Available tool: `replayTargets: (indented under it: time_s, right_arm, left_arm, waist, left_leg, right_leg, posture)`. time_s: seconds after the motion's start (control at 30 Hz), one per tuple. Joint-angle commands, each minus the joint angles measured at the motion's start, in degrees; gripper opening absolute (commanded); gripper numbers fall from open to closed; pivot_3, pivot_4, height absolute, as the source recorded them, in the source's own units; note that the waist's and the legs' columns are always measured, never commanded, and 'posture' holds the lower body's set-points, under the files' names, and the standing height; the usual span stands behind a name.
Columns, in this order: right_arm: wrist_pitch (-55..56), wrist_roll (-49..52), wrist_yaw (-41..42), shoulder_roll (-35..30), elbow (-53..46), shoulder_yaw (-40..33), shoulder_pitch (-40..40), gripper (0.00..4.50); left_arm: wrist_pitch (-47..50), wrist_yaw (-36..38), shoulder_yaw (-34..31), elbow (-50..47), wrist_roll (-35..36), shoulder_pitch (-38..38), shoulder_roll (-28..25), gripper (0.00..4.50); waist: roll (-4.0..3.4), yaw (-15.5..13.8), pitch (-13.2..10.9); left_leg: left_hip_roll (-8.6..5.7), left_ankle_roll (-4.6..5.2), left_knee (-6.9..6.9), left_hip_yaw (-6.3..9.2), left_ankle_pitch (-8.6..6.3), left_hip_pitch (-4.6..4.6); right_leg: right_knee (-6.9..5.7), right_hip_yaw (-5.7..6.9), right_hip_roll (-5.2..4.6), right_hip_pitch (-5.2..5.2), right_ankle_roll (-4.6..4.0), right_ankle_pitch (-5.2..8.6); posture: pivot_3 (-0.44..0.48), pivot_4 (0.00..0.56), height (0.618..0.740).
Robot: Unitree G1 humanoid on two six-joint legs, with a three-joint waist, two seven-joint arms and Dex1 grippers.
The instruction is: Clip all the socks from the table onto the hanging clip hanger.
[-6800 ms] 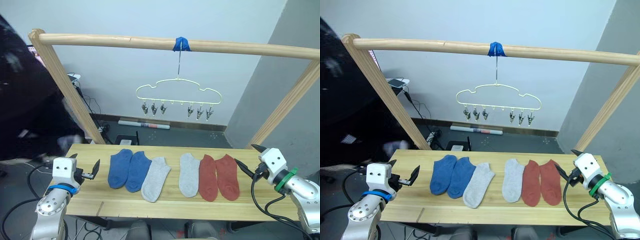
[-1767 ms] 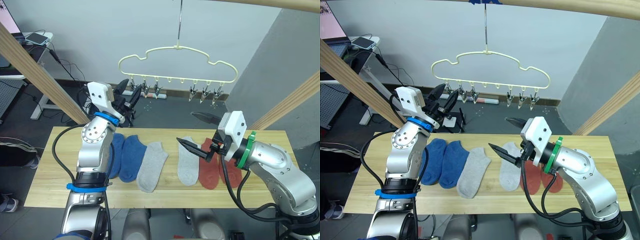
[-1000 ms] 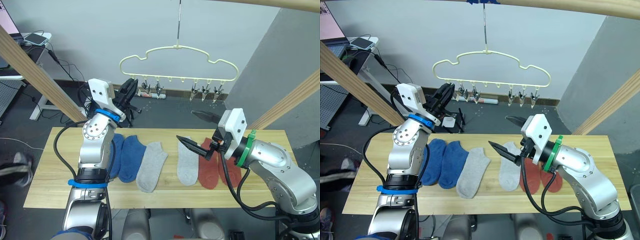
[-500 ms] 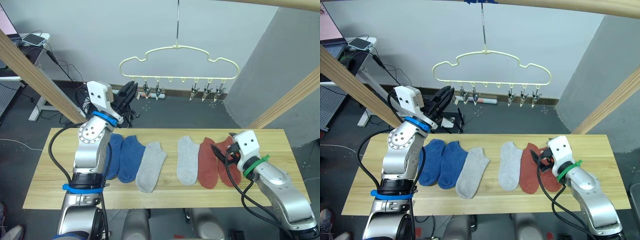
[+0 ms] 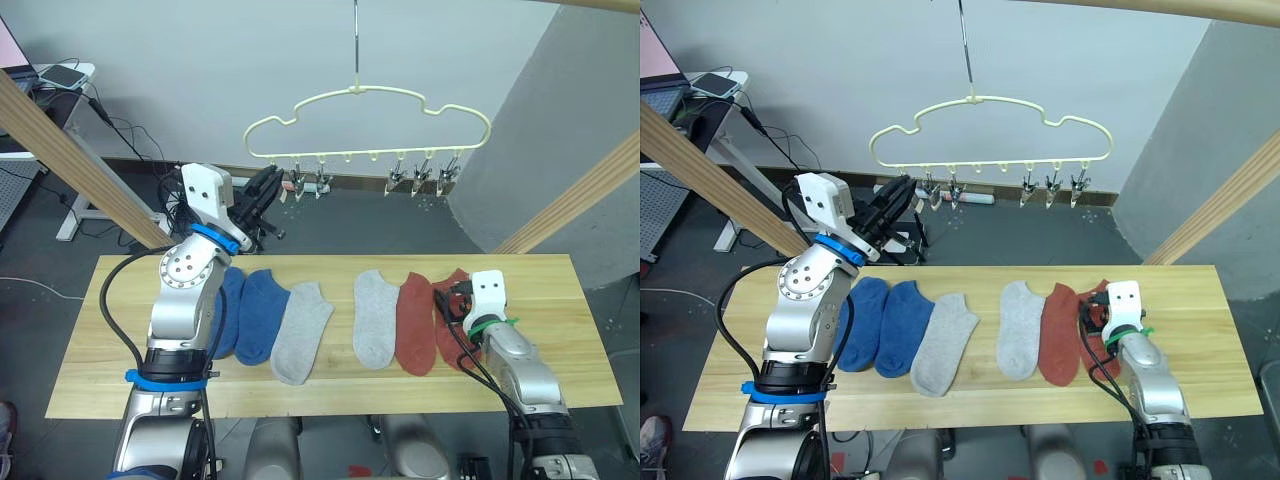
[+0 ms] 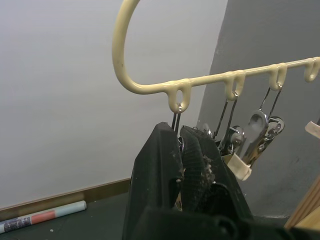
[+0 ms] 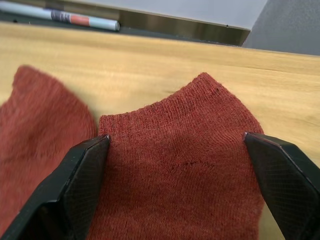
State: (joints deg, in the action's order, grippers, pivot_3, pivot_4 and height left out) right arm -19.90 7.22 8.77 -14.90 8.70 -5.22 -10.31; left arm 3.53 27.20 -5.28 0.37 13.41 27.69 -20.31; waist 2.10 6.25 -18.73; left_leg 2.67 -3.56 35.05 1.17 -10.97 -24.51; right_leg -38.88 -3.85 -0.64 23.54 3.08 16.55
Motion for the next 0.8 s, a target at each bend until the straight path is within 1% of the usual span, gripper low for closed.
replayTargets:
  time_s: [0.03, 0.07, 0.17, 0.4, 0.43, 0.5, 0.53, 0.67, 0.8]
  right_arm:
    - [0.21, 0.69, -0.64, 0.59, 3.86, -2.13, -1.21, 4.5]
    - [-0.13, 0.62, -0.94, 0.61, 4.67, -2.34, -1.63, 4.5]
    - [-2.22, -0.16, -1.07, 0.03, 6.34, -2.19, -1.96, 3.9]
    - [-2.43, -2.0, 0.87, -1.37, 4.78, 0.14, 0.03, 1.39]
    - [-1.8, -2.32, 1.66, -1.84, 3.8, 0.83, 0.41, 1.09]
    - [-0.22, -3.3, 4.45, -3.39, 0.01, 2.93, 1.25, 0.32]
    - [0.28, -3.65, 5.44, -4.01, -1.46, 3.71, 1.51, 0.03]
    - [5.02, -7.35, 11.55, -8.5, -11.84, 10.41, 1.18, 0.0]
    - [5.65, -10.15, 15.06, -8.19, -21.29, 17.38, -1.94, 0.0]
  left_arm:
    - [-0.02, 0.61, -0.42, -2.59, 0.33, -0.55, -0.86, 0.02]
    - [0.0, 0.66, -0.44, -2.61, 0.35, -0.61, -0.95, 0.02]
    - [0.65, 1.14, -0.71, -3.07, 0.79, -1.14, -1.37, 0.02]
    - [4.66, 4.44, -1.32, -5.94, 4.35, -3.18, -3.32, 0.02]
    - [5.21, 4.89, -1.49, -6.25, 4.92, -3.25, -3.72, 0.02]
    - [7.4, 6.19, -1.81, -7.23, 6.92, -3.15, -4.55, 0.02]
    - [8.24, 6.64, -1.9, -7.6, 7.59, -3.09, -4.83, 0.02]
    - [13.15, 8.13, -3.01, -9.57, 11.77, -2.44, -6.08, 0.02]
    - [18.05, 8.26, -4.04, -11.6, 15.48, -1.78, -6.99, 0.02]
  waist:
    - [0.0, 0.02, 0.0]
    - [0.0, 0.03, 0.0]
    - [0.0, 0.02, 0.0]
    - [0.0, 0.01, 0.0]
    - [0.0, -0.02, 0.0]
    - [0.0, -0.07, 0.0]
    - [-0.01, -0.07, 0.0]
    - [-0.13, 0.33, -0.13]
    - [-0.14, 0.8, -0.22]
  left_leg:
    - [0.0, 0.0, 0.0, 0.0, 0.0, 0.0]
    - [0.0, 0.0, 0.0, 0.01, 0.0, 0.0]
    - [0.0, 0.0, 0.0, 0.02, 0.0, 0.01]
    - [0.01, 0.0, 0.01, 0.03, 0.0, 0.02]
    - [0.01, 0.0, 0.01, 0.04, 0.0, 0.02]
    - [0.01, 0.0, 0.01, 0.04, 0.0, 0.02]
    - [0.01, 0.0, 0.01, 0.03, 0.0, 0.02]
    - [0.0, 0.0, 0.0, -0.05, 0.0, 0.02]
    - [0.08, -0.01, -0.01, -0.07, 0.0, 0.02]
  right_leg:
    - [0.0, 0.01, 0.0, 0.0, 0.01, 0.0]
    - [-0.01, 0.01, 0.0, 0.0, 0.01, 0.0]
    - [-0.01, 0.01, 0.0, -0.01, 0.01, 0.0]
    - [-0.01, 0.02, 0.0, -0.03, 0.02, -0.01]
    - [-0.01, 0.03, 0.0, -0.03, 0.01, -0.01]
    - [-0.01, 0.03, 0.0, -0.03, 0.02, 0.0]
    - [-0.01, 0.03, 0.0, -0.03, 0.02, 0.0]
    - [0.0, -0.07, 0.0, 0.04, 0.03, 0.0]
    - [-0.05, -0.12, 0.13, 0.13, 0.04, 0.0]
  posture:
    - [-0.194, 0.356, 0.732]
    - [-0.194, 0.356, 0.732]
    - [-0.188, 0.356, 0.732]
    - [-0.184, 0.356, 0.732]
    - [-0.183, 0.356, 0.732]
    - [-0.184, 0.357, 0.732]
    - [-0.184, 0.357, 0.732]
    - [-0.19, 0.359, 0.732]
    - [-0.198, 0.36, 0.732]
